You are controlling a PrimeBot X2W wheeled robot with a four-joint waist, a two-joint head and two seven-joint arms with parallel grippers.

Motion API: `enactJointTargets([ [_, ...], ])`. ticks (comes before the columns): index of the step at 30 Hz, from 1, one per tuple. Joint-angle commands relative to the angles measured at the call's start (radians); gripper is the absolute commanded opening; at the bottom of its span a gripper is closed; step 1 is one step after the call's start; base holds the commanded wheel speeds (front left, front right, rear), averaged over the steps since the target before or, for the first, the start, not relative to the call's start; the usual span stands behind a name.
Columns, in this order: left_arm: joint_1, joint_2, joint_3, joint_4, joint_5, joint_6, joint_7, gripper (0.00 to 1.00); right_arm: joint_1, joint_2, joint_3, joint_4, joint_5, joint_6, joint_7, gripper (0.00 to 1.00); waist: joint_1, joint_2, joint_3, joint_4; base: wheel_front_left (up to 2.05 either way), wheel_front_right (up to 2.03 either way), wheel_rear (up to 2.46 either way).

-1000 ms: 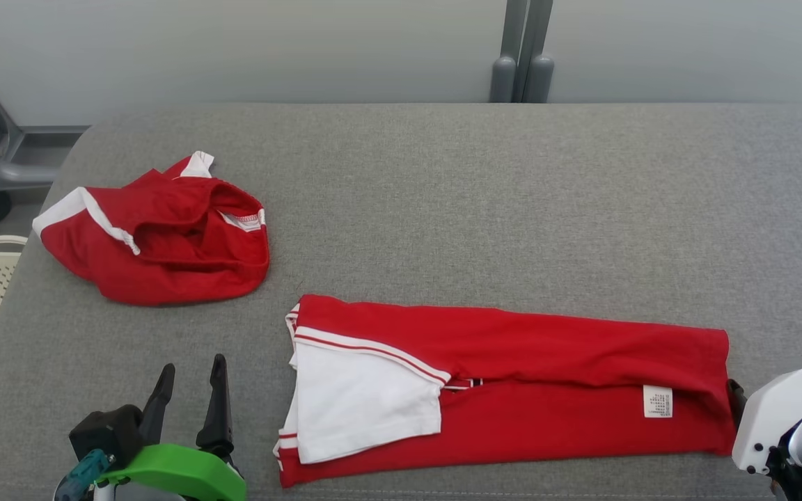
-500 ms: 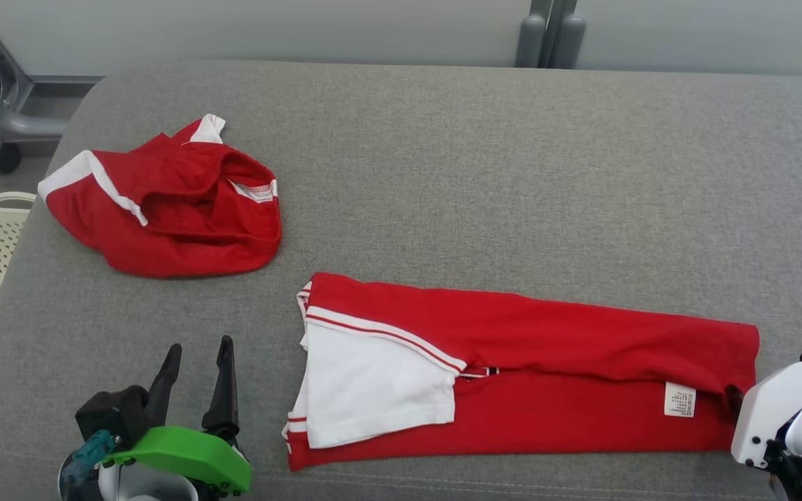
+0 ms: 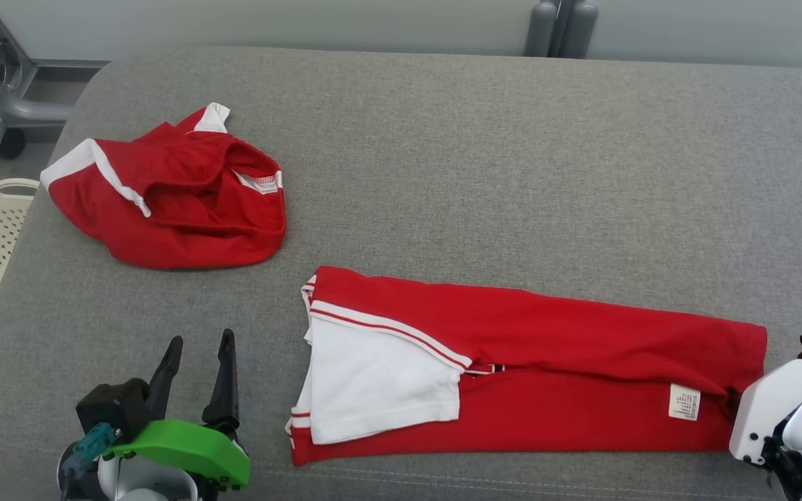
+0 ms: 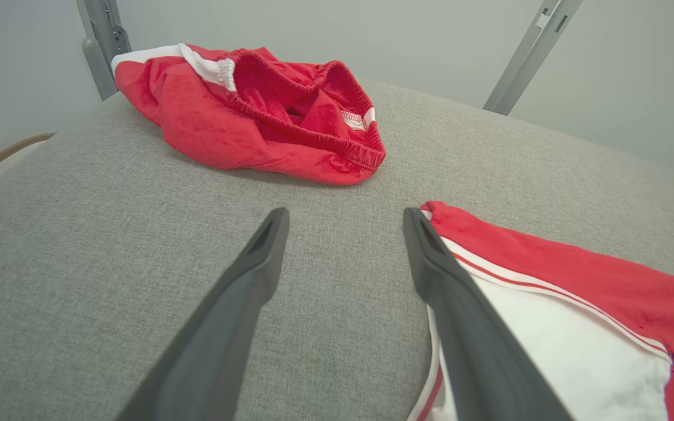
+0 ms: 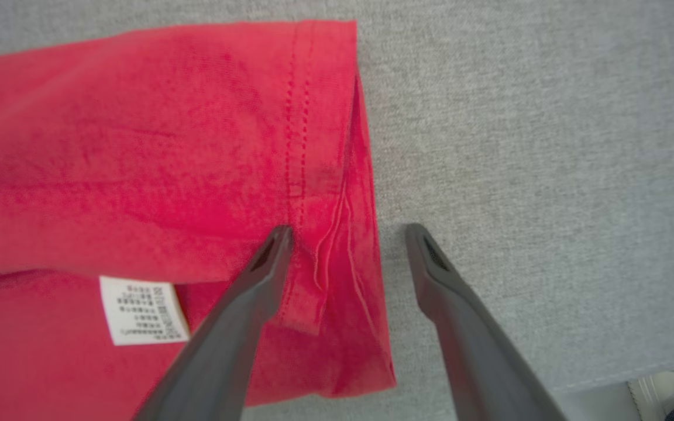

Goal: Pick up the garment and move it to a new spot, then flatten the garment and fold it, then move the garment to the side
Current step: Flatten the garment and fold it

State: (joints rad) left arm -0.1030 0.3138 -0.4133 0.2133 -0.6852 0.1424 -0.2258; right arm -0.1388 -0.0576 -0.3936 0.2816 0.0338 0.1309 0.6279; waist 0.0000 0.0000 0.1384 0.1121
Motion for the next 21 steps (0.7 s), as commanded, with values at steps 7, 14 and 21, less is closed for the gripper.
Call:
enactJointTargets([
  [7,-0.015,0.005,-0.001,-0.003,0.004,0.009,-0.004,1.0,-0.027,-0.001,-0.014,0.023,-0.014,-0.001,-0.024,0.0,0.0,0.0,-0.008,0.002,0.0,0.0,0.0],
  [14,-0.006,0.011,0.0,-0.003,-0.006,0.013,0.0,1.0,-0.036,-0.001,-0.049,0.023,-0.033,-0.001,-0.033,0.0,0.0,0.0,-0.017,-0.001,0.0,0.0,0.0],
  [21,0.006,0.015,0.001,-0.011,-0.009,0.019,0.0,1.0,-0.056,0.0,-0.139,0.001,-0.058,-0.001,-0.038,0.0,0.0,0.0,-0.019,-0.014,0.0,0.0,0.0],
])
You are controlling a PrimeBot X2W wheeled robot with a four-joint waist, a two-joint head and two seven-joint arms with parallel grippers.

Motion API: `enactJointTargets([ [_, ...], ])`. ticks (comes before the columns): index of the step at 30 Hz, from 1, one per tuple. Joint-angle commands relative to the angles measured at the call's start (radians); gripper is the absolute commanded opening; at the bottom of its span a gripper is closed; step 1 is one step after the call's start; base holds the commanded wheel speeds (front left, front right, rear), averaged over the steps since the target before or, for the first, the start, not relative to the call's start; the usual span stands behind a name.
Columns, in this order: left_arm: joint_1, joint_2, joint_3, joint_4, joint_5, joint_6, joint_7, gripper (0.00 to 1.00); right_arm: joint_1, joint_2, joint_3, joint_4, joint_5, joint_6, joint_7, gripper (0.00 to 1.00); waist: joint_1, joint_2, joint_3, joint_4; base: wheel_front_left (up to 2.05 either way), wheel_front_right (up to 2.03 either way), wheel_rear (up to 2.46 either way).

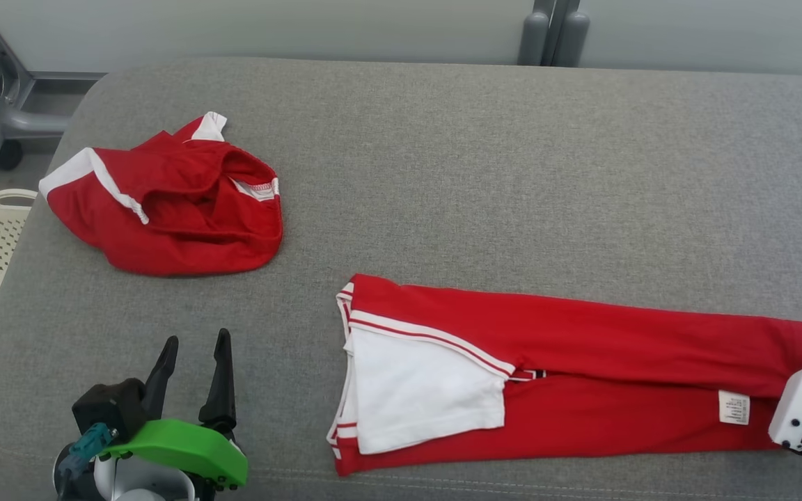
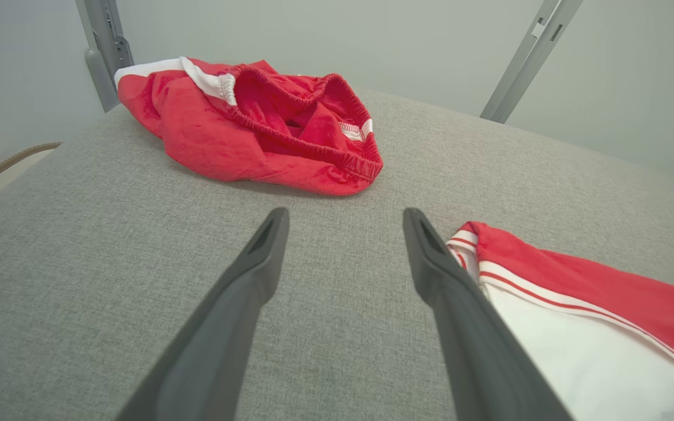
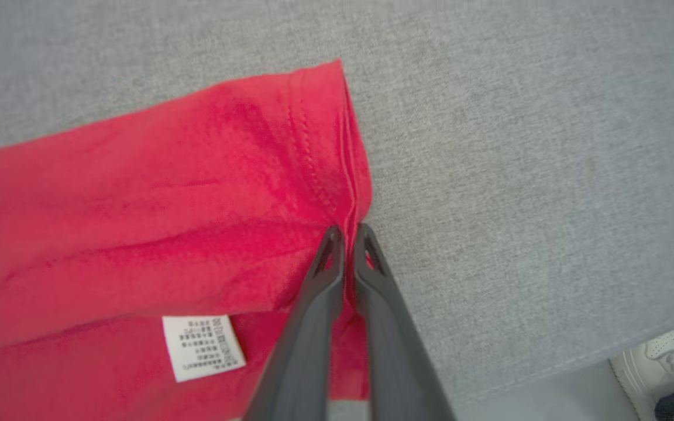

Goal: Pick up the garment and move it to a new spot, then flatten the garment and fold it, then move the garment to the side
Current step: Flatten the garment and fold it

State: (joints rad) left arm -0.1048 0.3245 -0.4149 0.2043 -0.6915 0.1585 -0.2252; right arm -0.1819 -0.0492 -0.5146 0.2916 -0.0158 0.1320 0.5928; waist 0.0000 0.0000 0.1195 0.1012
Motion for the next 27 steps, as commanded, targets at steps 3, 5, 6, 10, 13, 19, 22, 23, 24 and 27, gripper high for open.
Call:
enactJointTargets([
  [3,0.008,0.004,0.0,-0.004,-0.004,0.003,0.0,1.0,-0.018,-0.01,-0.051,-0.024,-0.012,-0.002,0.0,0.0,0.0,0.0,0.0,-0.006,0.0,0.0,0.0],
  [5,0.008,0.004,-0.001,-0.006,-0.004,0.004,0.0,1.0,-0.023,-0.018,-0.088,-0.044,-0.022,-0.002,0.0,0.0,0.0,0.0,0.0,-0.01,0.0,0.0,0.0],
  [6,0.009,0.005,-0.001,-0.007,-0.005,0.005,-0.001,1.0,-0.025,-0.018,-0.106,-0.058,-0.025,-0.002,0.003,0.0,0.0,0.0,0.0,-0.012,0.0,0.0,0.0],
  [10,0.01,0.005,-0.003,-0.007,-0.005,0.006,-0.002,1.0,-0.027,-0.026,-0.177,-0.11,-0.042,-0.002,0.013,0.0,0.0,0.0,-0.002,-0.019,0.0,0.0,0.0],
  [13,0.012,0.006,-0.005,-0.007,-0.007,0.006,-0.002,1.0,-0.028,-0.031,-0.216,-0.143,-0.056,-0.002,0.019,0.0,0.0,0.0,-0.005,-0.023,0.0,0.0,0.0],
  [19,0.014,0.006,-0.009,-0.005,-0.012,0.007,0.001,1.0,-0.019,-0.027,-0.206,-0.195,-0.054,-0.002,0.042,0.0,0.0,0.0,-0.013,-0.03,0.0,0.0,0.0],
  [22,0.016,0.003,-0.013,-0.001,-0.014,0.009,0.002,1.0,0.005,-0.015,-0.117,-0.226,0.002,-0.002,0.077,0.0,0.0,0.0,-0.024,-0.033,0.0,0.0,0.0],
  [23,0.015,0.003,-0.013,0.001,-0.015,0.009,0.003,1.0,0.011,-0.014,-0.091,-0.235,0.019,-0.002,0.086,0.0,0.0,0.0,-0.027,-0.033,0.0,0.0,0.0],
  [24,0.015,0.002,-0.014,0.002,-0.015,0.008,0.004,1.0,0.021,-0.011,-0.06,-0.242,0.036,-0.002,0.1,0.0,0.0,0.0,-0.03,-0.033,0.0,0.0,0.0],
  [27,0.014,-0.003,-0.018,0.006,-0.02,0.008,0.006,1.0,0.052,-0.006,0.069,-0.279,0.103,-0.002,0.141,0.0,0.0,0.0,-0.043,-0.03,0.0,0.0,0.0],
])
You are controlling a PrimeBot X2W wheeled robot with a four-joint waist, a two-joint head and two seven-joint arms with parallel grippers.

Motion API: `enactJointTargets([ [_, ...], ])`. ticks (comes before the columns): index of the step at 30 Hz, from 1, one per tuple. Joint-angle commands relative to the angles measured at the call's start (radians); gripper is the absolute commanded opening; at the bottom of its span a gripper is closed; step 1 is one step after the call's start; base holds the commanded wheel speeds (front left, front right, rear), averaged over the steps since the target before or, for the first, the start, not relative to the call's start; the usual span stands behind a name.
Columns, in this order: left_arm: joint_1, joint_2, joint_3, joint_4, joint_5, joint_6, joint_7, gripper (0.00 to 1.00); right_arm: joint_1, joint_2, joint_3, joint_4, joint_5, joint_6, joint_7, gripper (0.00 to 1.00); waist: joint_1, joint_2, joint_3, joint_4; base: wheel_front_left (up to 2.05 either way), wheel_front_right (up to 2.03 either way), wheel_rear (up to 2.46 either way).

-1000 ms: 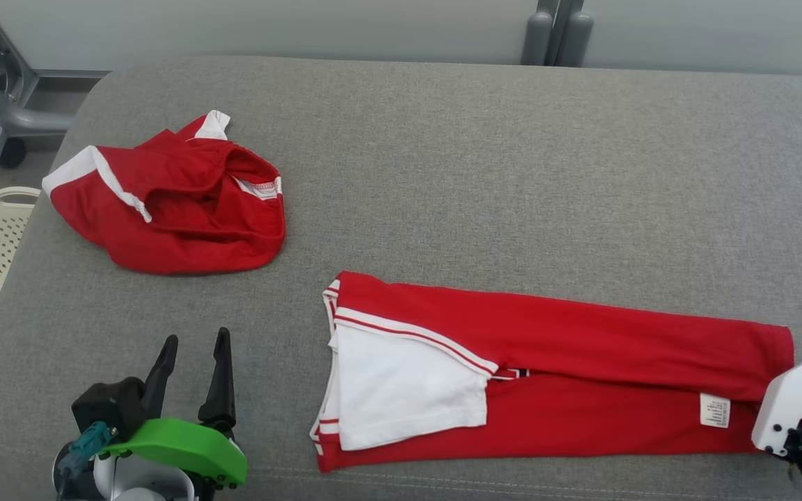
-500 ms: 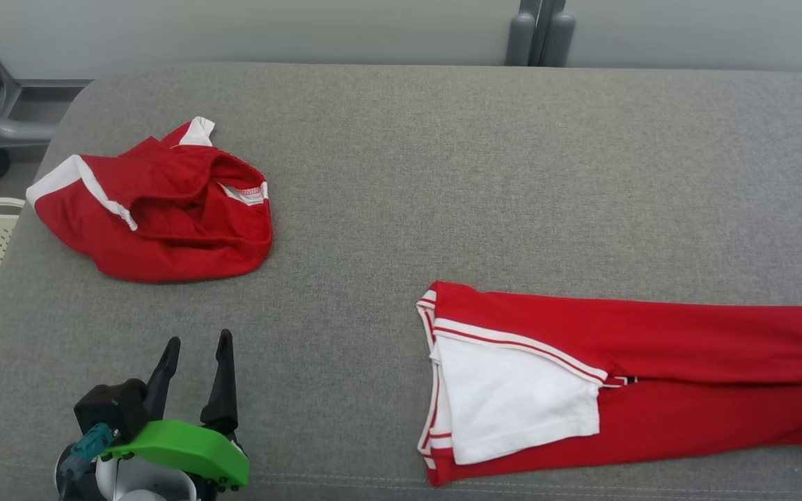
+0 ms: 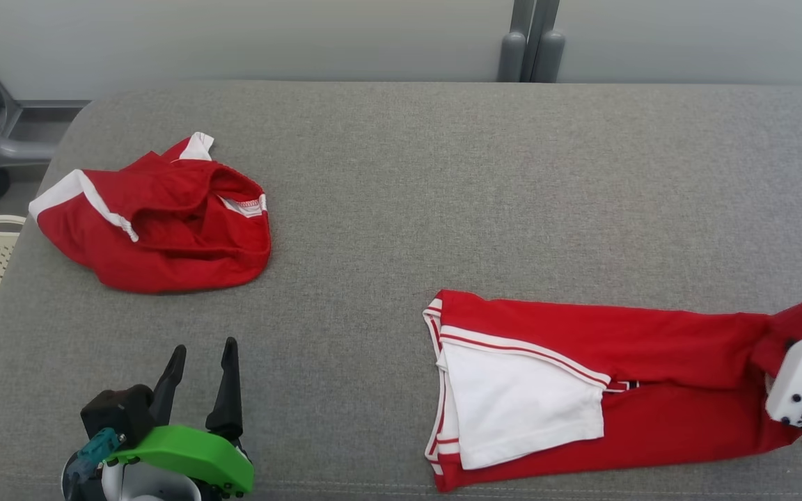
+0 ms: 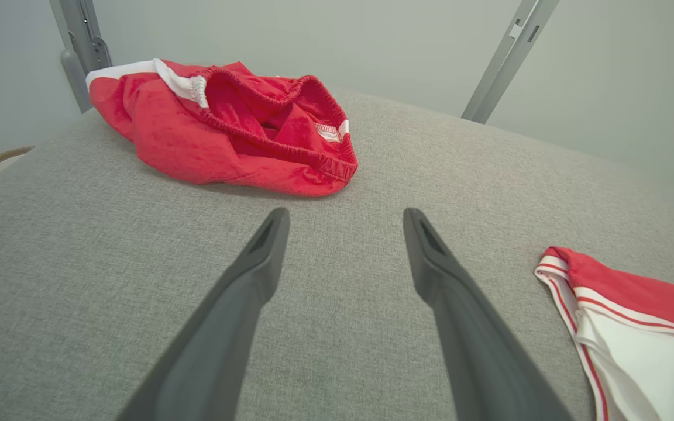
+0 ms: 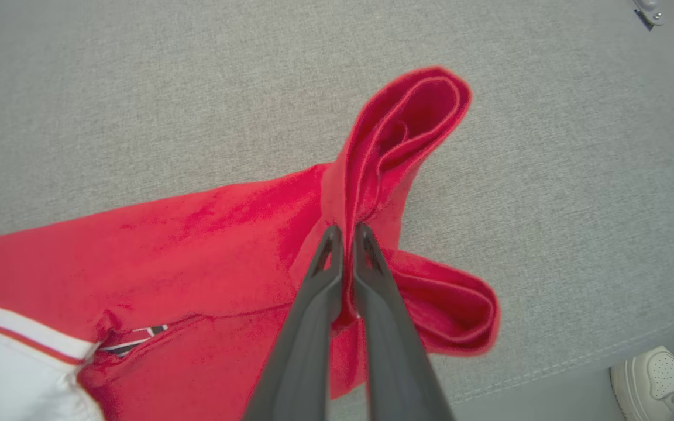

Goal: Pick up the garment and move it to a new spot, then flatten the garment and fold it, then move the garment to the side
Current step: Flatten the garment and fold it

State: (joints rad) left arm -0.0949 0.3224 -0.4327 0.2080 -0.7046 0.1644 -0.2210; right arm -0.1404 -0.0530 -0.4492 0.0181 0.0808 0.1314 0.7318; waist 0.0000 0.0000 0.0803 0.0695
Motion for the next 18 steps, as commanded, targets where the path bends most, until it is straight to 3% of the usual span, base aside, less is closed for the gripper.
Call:
enactJointTargets([
  [1,0.005,-0.001,-0.001,0.003,-0.008,0.001,0.002,1.0,0.02,-0.001,0.033,-0.014,0.018,-0.002,0.01,0.0,0.0,0.0,-0.007,0.004,0.0,0.0,0.0],
  [8,0.015,0.003,0.0,0.005,-0.014,0.001,-0.001,1.0,0.014,0.002,0.243,-0.024,0.115,-0.002,0.048,0.0,0.0,0.0,-0.022,0.01,0.0,0.0,0.0],
  [18,0.011,-0.008,-0.011,0.013,-0.017,-0.006,-0.004,1.0,-0.064,0.002,0.462,0.11,0.227,-0.001,0.006,0.0,0.0,0.0,-0.033,0.028,0.0,0.0,0.0],
])
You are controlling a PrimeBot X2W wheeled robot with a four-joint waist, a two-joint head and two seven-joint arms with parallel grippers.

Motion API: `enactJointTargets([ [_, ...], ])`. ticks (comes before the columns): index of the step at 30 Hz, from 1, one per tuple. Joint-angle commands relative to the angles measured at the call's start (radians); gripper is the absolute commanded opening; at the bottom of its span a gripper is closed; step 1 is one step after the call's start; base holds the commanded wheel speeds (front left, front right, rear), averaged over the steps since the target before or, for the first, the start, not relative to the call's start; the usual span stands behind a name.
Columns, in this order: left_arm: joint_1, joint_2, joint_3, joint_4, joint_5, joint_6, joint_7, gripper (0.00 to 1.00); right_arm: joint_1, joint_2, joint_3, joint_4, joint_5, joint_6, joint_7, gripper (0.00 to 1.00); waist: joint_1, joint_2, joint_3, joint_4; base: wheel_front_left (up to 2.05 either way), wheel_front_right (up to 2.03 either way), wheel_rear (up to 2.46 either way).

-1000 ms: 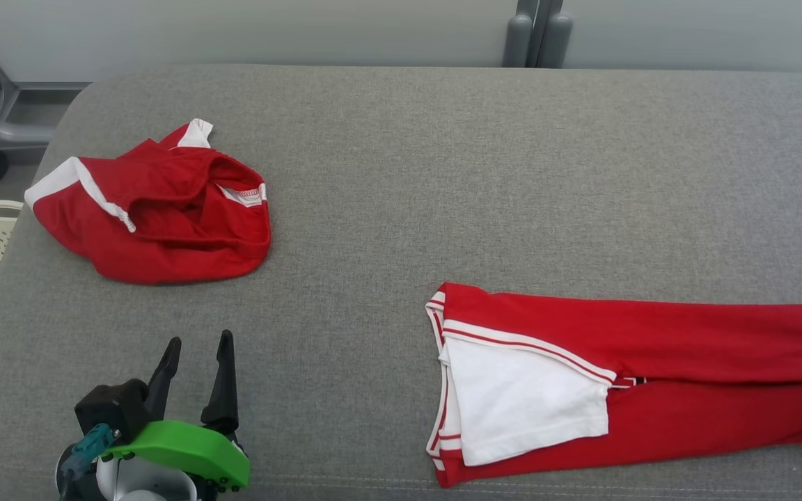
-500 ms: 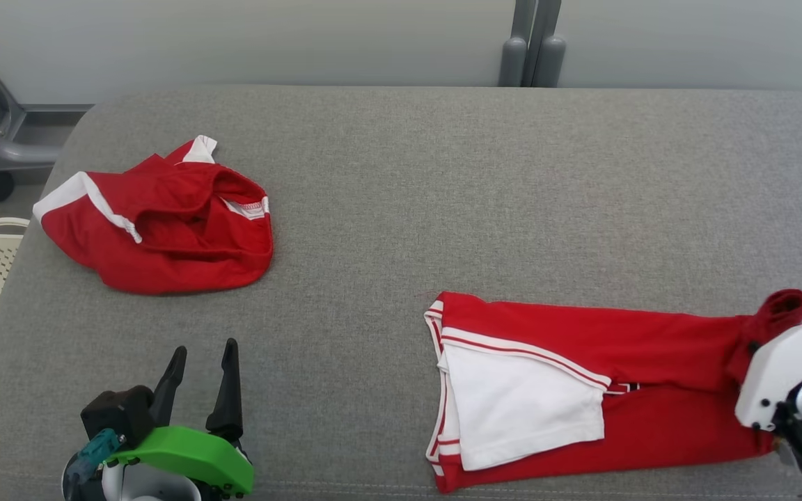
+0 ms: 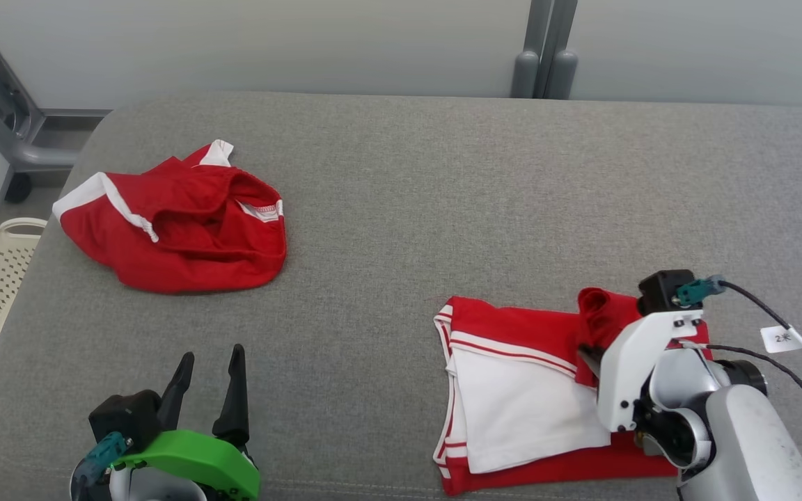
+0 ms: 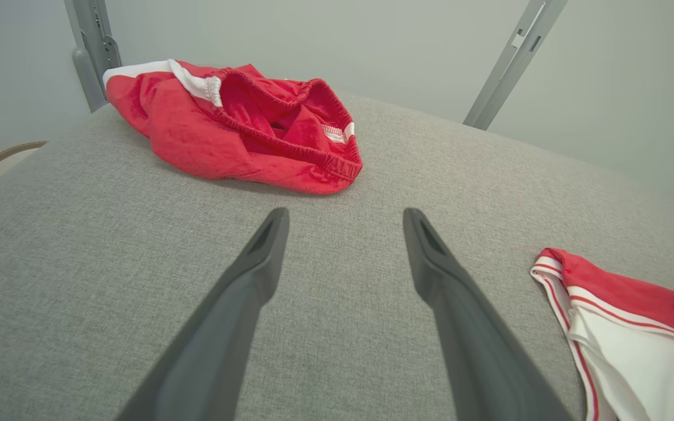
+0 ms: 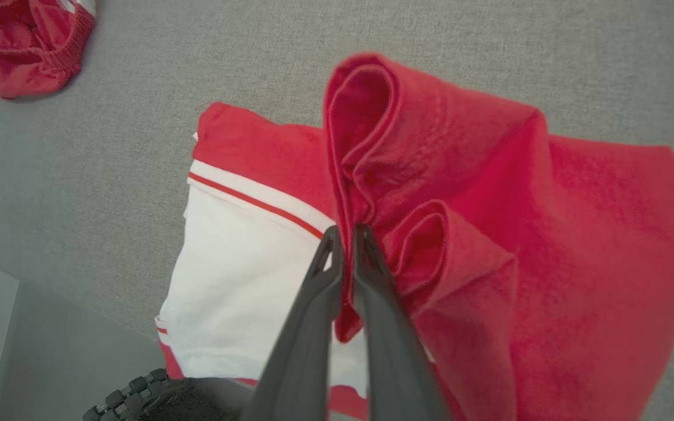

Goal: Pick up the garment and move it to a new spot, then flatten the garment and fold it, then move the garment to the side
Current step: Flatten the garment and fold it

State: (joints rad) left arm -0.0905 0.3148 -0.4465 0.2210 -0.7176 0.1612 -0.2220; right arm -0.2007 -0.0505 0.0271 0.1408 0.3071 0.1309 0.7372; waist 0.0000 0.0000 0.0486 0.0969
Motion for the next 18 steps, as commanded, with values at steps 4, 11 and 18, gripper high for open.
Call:
enactJointTargets([
  [4,0.003,-0.002,-0.003,0.005,-0.005,-0.006,-0.002,1.0,-0.033,-0.001,0.053,0.053,0.038,0.0,-0.033,0.0,0.0,0.0,-0.006,0.017,0.0,0.0,0.0],
  [11,0.011,0.001,-0.007,0.013,-0.01,-0.009,-0.004,1.0,-0.081,-0.001,0.15,0.159,0.09,0.0,-0.074,0.0,0.0,0.0,-0.012,0.042,0.0,0.0,0.0],
  [18,0.015,-0.002,-0.013,0.015,-0.012,-0.008,-0.005,1.0,-0.12,-0.001,0.204,0.252,0.123,0.0,-0.117,0.0,0.0,0.0,-0.013,0.063,0.0,0.0,0.0],
])
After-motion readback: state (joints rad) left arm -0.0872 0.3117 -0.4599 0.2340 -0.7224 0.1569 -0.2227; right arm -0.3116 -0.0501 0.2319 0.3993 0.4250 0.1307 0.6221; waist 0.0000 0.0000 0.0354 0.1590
